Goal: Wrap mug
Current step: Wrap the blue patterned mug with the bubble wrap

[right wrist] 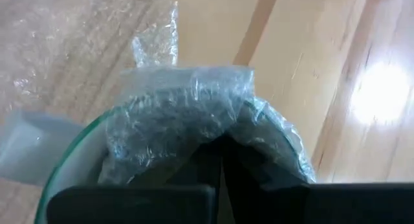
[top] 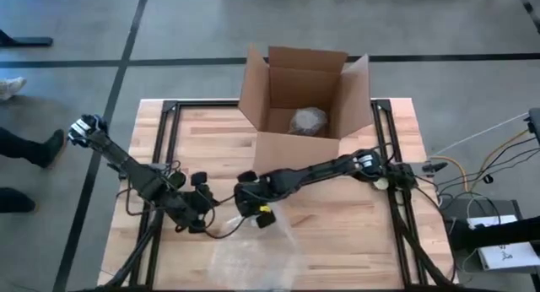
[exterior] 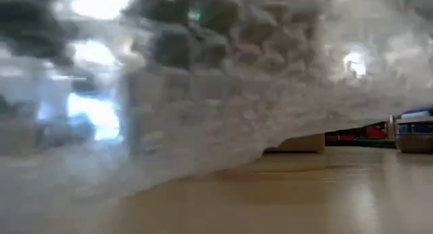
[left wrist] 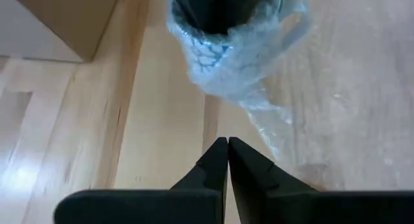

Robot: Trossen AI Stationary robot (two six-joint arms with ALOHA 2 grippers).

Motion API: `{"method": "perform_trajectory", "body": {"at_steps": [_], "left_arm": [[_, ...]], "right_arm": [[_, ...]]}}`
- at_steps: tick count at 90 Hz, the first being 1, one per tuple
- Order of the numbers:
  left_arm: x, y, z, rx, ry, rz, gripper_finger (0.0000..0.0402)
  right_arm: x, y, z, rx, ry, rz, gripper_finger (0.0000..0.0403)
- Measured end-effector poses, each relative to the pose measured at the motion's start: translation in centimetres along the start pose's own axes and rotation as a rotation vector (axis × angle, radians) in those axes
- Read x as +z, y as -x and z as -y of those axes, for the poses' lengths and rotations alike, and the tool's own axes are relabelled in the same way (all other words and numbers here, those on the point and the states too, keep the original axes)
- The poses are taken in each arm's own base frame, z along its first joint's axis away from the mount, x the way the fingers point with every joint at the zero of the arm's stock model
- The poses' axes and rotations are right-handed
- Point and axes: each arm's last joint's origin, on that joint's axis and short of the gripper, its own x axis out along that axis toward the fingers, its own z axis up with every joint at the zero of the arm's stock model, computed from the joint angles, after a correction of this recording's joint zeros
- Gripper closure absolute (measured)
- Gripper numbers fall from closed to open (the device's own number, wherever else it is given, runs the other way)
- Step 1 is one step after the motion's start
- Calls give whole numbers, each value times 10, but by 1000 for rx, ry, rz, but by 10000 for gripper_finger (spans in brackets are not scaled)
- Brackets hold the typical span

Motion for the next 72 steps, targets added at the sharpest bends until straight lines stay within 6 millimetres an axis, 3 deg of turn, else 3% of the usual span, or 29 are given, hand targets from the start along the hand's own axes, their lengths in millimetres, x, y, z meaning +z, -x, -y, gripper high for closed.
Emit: {"method": "perform_trajectory", "body": {"at_steps": [22, 46, 72], "left_arm": [[4, -2, 0, 61, 21, 75, 402], [-2, -20, 8, 57, 54, 133, 402], [-6, -32, 11, 137, 27, 133, 402]], "right_arm": [[8, 5, 3, 5, 7, 45, 403], [24, 30, -1, 15, 15, 51, 403], [28, 58, -6, 52, -41, -39, 403]]}}
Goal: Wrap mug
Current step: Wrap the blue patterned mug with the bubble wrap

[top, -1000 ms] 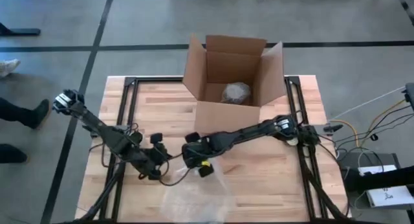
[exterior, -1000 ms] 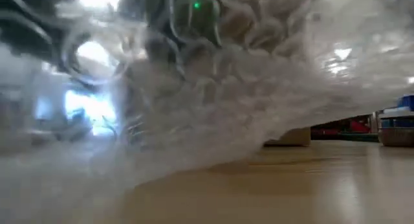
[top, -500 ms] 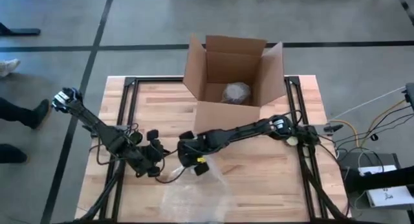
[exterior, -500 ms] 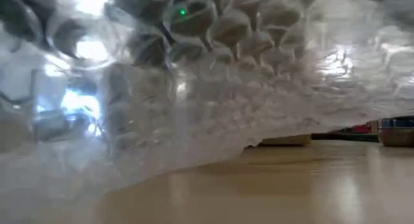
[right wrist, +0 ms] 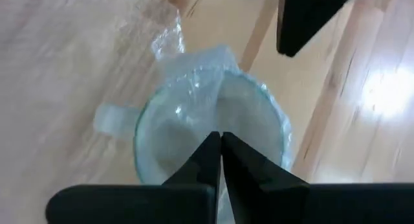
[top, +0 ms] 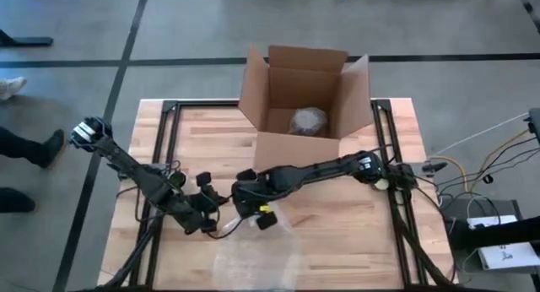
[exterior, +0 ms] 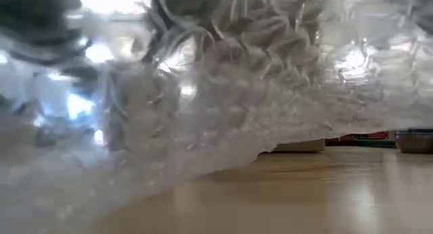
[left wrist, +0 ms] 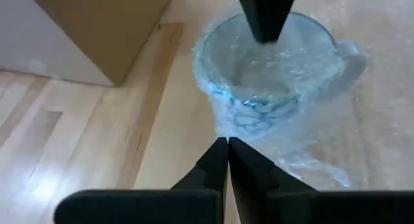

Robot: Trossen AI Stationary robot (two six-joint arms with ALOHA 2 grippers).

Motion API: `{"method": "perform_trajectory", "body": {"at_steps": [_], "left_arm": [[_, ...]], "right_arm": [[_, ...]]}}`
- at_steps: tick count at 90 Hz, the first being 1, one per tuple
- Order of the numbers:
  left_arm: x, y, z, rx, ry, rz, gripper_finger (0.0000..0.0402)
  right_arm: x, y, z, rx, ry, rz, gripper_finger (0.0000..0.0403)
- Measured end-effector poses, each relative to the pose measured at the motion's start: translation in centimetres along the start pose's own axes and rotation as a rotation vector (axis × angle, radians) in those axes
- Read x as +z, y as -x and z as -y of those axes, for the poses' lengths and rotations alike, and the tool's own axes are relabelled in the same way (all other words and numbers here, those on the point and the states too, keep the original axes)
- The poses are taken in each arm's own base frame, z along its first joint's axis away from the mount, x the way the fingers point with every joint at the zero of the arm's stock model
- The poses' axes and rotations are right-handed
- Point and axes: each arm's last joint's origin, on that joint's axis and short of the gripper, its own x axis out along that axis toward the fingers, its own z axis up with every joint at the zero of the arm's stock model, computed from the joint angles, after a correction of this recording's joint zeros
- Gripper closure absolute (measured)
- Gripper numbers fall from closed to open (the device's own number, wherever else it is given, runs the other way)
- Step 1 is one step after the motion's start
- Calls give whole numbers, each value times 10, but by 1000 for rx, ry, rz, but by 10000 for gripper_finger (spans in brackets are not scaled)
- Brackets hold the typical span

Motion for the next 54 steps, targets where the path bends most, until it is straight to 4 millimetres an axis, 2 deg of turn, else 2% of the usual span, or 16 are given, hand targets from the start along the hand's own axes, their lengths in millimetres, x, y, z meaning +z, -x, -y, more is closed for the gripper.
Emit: {"method": "perform_trajectory", "body": {"at_steps": [15, 32, 42, 54], "left_arm": [[-1, -1, 1, 2, -7, -8, 402], [0, -1, 1, -4, 1, 1, 402], [1, -1, 2, -10, 12, 12, 402], [3, -1, 3, -21, 27, 27, 402]], "right_arm": [[4, 20, -9, 7, -36, -8, 403], [1, 27, -9, 6, -100, -30, 403], [1, 21, -7, -20, -99, -38, 403], [-1, -1, -5, -29, -95, -65, 403]]}}
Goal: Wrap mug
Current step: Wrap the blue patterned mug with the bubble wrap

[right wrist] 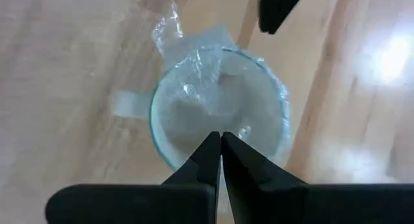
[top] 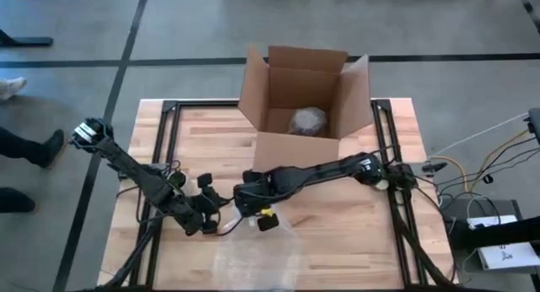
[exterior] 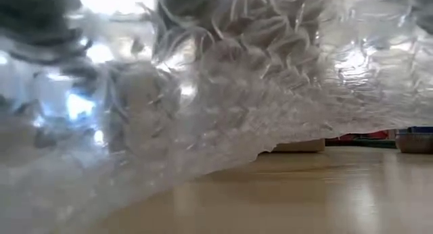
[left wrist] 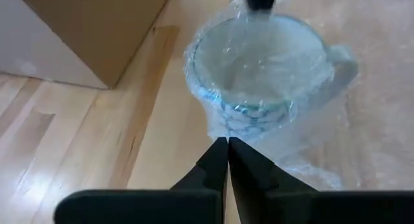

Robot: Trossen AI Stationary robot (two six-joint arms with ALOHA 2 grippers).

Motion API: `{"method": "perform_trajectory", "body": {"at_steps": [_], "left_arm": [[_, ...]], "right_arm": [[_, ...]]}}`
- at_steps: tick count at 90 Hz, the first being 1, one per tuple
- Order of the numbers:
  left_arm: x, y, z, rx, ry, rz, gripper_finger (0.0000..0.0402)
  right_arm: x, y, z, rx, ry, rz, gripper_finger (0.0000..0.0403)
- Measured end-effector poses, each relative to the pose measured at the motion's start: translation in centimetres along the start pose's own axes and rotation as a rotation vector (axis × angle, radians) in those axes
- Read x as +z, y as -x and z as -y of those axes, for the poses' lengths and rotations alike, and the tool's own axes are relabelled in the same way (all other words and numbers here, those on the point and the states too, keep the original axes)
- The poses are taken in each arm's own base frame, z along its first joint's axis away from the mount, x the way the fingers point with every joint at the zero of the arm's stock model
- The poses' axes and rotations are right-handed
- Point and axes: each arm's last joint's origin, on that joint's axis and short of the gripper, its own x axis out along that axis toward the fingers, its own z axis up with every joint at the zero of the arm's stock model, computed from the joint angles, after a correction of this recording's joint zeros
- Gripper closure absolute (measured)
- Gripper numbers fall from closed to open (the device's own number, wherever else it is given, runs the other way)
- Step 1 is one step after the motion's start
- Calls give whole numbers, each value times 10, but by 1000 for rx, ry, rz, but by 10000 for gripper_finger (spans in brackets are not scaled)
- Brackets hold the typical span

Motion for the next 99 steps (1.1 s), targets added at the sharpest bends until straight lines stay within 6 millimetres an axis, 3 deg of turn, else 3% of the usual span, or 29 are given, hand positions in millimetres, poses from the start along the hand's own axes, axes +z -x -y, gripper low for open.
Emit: {"method": "perform_trajectory", "body": {"at_steps": [28, 39, 58, 73, 83, 99], "left_arm": [[-15, -24, 12, -17, -51, -77, 402], [-20, -35, 15, 0, -81, -94, 402], [-22, -42, 13, 24, -88, -109, 402], [-20, -48, 10, 23, -65, -114, 402], [-21, -55, 11, 27, -74, -119, 402], [-24, -65, 14, 5, -113, -125, 402]], "right_arm": [[-4, -37, 0, 4, 7, -57, 403], [-4, -34, -3, 6, 14, -62, 403], [-2, -7, -1, -15, 4, -31, 403], [0, 2, 2, -91, 17, -18, 403], [-1, 1, 5, -101, 20, -22, 403], [-5, -21, 4, -80, 25, -76, 403]]}}
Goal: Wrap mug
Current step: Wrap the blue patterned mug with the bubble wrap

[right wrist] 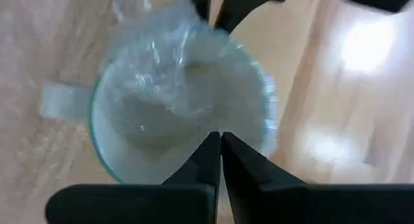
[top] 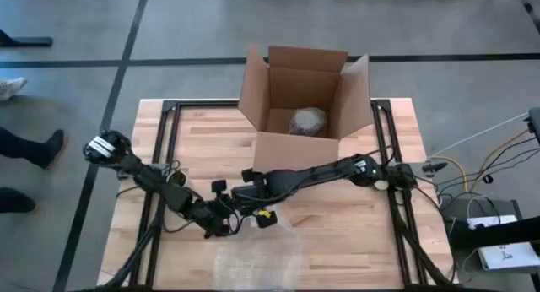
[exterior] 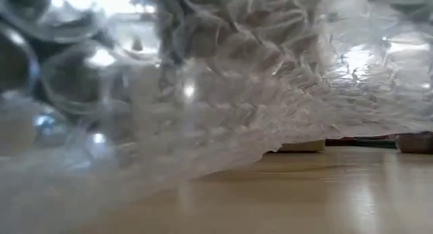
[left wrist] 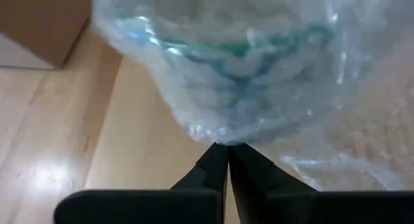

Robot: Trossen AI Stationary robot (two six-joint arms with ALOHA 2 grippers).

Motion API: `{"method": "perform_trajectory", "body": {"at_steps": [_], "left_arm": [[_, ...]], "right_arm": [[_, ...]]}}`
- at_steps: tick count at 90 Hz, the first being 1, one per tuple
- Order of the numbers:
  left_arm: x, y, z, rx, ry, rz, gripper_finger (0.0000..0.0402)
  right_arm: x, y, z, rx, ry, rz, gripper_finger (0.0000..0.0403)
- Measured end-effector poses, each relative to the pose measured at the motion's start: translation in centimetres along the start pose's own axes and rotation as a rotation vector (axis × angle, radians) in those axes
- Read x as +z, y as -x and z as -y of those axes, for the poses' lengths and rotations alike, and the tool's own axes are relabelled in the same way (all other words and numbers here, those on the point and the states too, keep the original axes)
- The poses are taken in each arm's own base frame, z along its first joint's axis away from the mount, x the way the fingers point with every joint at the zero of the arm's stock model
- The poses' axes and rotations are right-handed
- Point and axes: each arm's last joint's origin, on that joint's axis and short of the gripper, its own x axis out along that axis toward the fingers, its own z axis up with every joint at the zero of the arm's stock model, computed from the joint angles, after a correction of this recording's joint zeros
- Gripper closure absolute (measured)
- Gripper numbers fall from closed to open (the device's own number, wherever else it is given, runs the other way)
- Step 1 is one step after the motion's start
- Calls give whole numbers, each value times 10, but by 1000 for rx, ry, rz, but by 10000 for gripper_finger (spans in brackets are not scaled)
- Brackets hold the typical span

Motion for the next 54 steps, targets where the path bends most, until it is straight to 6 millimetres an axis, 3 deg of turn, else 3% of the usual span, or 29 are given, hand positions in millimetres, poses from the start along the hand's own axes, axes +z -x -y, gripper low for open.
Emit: {"method": "perform_trajectory", "body": {"at_steps": [31, 54], "left_arm": [[1, -6, -3, 14, 13, -3, 402], [3, -4, -4, 19, -9, 10, 402]], "right_arm": [[0, -19, -5, 89, 4, -9, 403], [1, 7, -6, 77, -2, 23, 403]]}}
